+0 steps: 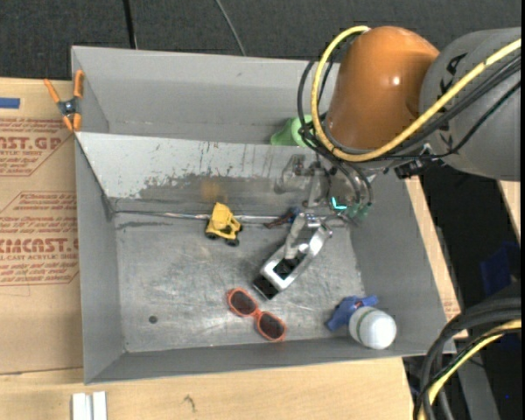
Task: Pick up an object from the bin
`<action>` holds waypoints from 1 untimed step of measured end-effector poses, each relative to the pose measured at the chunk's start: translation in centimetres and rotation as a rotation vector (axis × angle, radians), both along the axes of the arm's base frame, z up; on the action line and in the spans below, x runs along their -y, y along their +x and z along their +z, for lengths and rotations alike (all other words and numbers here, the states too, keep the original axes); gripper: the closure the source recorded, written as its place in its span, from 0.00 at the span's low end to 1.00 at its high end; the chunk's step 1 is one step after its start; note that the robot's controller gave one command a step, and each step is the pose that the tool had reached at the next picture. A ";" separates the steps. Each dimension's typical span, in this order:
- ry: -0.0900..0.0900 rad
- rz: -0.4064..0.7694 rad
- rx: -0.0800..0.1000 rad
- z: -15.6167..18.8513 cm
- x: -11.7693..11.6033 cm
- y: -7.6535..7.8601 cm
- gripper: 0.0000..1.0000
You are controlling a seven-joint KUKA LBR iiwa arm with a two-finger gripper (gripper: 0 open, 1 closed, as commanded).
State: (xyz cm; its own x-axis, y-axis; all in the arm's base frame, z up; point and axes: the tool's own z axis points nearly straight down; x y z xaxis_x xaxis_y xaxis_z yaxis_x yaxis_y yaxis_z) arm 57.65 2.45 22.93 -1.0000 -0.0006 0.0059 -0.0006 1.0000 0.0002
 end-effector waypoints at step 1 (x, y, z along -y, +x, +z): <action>0.000 0.000 0.008 0.5 0.0 0.1 0.00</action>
Offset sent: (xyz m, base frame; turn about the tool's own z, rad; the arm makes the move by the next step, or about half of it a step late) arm -0.0076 -0.0102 -0.1139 -0.0091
